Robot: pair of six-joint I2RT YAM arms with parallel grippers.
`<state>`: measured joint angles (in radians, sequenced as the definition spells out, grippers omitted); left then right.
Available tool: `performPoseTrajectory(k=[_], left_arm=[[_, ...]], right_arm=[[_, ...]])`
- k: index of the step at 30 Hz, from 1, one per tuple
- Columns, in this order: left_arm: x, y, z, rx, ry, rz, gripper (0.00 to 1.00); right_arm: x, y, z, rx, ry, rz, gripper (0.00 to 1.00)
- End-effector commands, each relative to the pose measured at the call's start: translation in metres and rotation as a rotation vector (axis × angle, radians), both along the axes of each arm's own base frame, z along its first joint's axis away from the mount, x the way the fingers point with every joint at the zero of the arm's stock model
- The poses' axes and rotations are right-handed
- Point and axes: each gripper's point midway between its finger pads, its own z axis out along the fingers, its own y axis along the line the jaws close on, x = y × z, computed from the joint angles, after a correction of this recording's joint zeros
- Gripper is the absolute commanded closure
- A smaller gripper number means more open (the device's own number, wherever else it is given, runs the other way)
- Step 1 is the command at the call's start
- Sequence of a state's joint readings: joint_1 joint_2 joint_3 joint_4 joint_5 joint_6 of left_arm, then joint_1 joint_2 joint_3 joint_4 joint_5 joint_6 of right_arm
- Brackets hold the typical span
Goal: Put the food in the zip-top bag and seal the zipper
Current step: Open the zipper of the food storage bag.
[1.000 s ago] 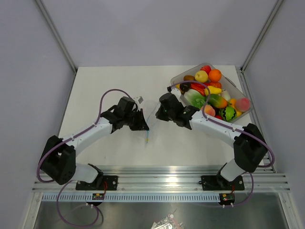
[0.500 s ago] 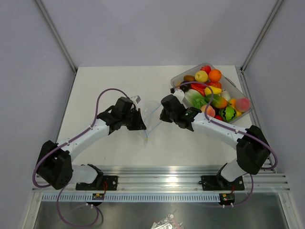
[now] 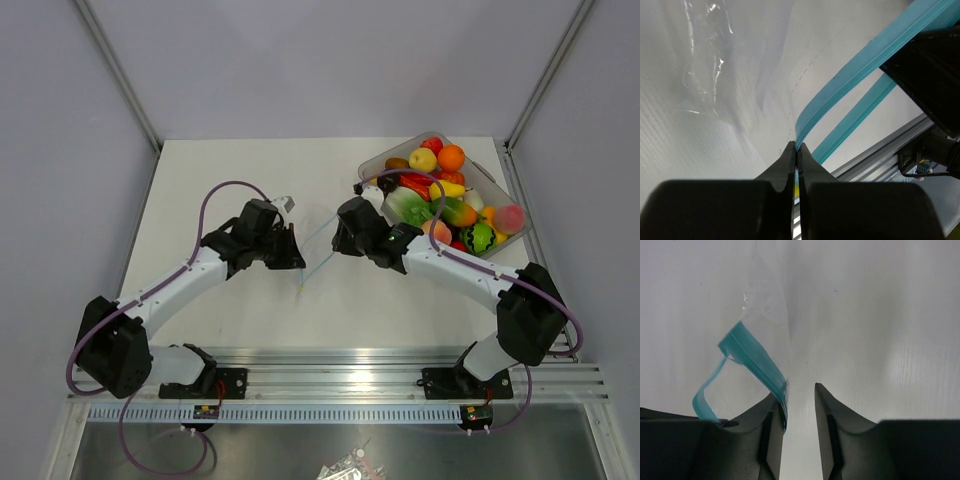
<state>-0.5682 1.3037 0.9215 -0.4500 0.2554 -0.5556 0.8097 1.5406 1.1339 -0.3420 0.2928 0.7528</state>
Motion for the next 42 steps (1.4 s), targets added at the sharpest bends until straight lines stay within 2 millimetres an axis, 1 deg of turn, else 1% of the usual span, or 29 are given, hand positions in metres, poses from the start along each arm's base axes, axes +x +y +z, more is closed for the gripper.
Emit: performPoseTrajectory(k=[1, 3, 9, 14, 17, 18, 19, 21, 23, 25, 26, 27, 28, 29, 30, 31, 32, 33, 35, 36, 37, 38, 39, 40, 42], left_arm=[[0.013, -0.007, 0.020, -0.028, -0.056, -0.016, 1.00], [0.015, -0.008, 0.020, -0.026, -0.053, -0.018, 1.00], [0.016, -0.011, 0.018, -0.030, -0.047, -0.026, 1.00], [0.018, -0.010, 0.009, -0.006, -0.030, -0.021, 1.00], [0.019, -0.011, 0.005, -0.002, -0.023, -0.021, 1.00], [0.020, -0.011, 0.006, -0.001, -0.025, -0.018, 1.00], [0.020, -0.011, 0.006, -0.001, -0.025, -0.018, 1.00], [0.022, -0.012, 0.008, -0.004, -0.025, -0.016, 1.00], [0.025, -0.014, 0.011, -0.009, -0.030, -0.014, 1.00], [0.027, -0.015, 0.013, -0.009, -0.033, -0.009, 1.00], [0.030, -0.016, 0.018, -0.010, -0.039, -0.004, 1.00], [0.030, -0.014, 0.018, 0.002, -0.034, 0.003, 1.00], [0.032, -0.014, 0.020, 0.004, -0.037, 0.006, 1.00], [0.034, -0.014, 0.021, 0.007, -0.036, 0.008, 1.00], [0.036, -0.015, 0.026, 0.005, -0.045, 0.007, 1.00], [0.038, -0.015, 0.028, 0.007, -0.050, 0.009, 1.00], [0.039, -0.016, 0.030, 0.005, -0.053, 0.007, 1.00], [0.040, -0.018, 0.032, 0.003, -0.054, 0.001, 1.00], [0.041, -0.019, 0.033, 0.000, -0.051, -0.001, 1.00], [0.042, -0.022, 0.036, -0.011, -0.053, -0.004, 1.00], [0.043, -0.023, 0.037, -0.016, -0.055, -0.005, 1.00], [0.043, -0.024, 0.037, -0.021, -0.053, -0.006, 1.00], [0.043, -0.024, 0.036, -0.022, -0.049, -0.005, 1.00], [0.043, -0.024, 0.036, -0.022, -0.049, -0.005, 1.00], [0.042, -0.025, 0.034, -0.022, -0.039, -0.006, 1.00]], right_arm=[[0.005, 0.021, 0.031, 0.068, -0.059, 0.075, 0.62], [0.004, 0.023, 0.037, 0.080, -0.066, 0.092, 0.55], [0.000, 0.027, 0.049, 0.099, -0.075, 0.126, 0.52], [-0.007, 0.030, 0.067, 0.133, -0.101, 0.174, 0.38], [-0.009, 0.020, 0.077, 0.122, -0.124, 0.164, 0.36], [-0.010, 0.016, 0.078, 0.112, -0.130, 0.157, 0.34], [-0.010, 0.011, 0.083, 0.106, -0.146, 0.143, 0.33], [-0.008, 0.000, 0.085, 0.077, -0.164, 0.109, 0.31], [-0.007, -0.008, 0.081, 0.046, -0.157, 0.091, 0.31], [-0.002, -0.023, 0.078, 0.010, -0.149, 0.041, 0.32], [0.000, -0.035, 0.072, -0.011, -0.128, 0.013, 0.32], [0.002, -0.048, 0.075, -0.002, -0.128, -0.017, 0.33], [0.012, -0.076, 0.066, -0.007, -0.104, -0.086, 0.34], [0.015, -0.089, 0.067, 0.013, -0.105, -0.111, 0.35], [0.013, -0.098, 0.078, 0.059, -0.121, -0.111, 0.35], [0.013, -0.111, 0.072, 0.056, -0.115, -0.128, 0.36], [0.017, -0.121, 0.075, 0.062, -0.127, -0.145, 0.36], [0.014, -0.119, 0.077, 0.064, -0.126, -0.118, 0.36], [0.015, -0.104, 0.080, 0.098, -0.110, -0.054, 0.35], [0.009, -0.083, 0.074, 0.125, -0.076, 0.025, 0.32], [0.007, -0.073, 0.072, 0.120, -0.076, 0.052, 0.30], [0.002, -0.057, 0.073, 0.108, -0.087, 0.090, 0.28], [-0.008, -0.034, 0.064, 0.074, -0.079, 0.143, 0.26], [-0.010, -0.019, 0.073, 0.078, -0.096, 0.179, 0.25], [-0.013, -0.001, 0.072, 0.086, -0.089, 0.214, 0.25]])
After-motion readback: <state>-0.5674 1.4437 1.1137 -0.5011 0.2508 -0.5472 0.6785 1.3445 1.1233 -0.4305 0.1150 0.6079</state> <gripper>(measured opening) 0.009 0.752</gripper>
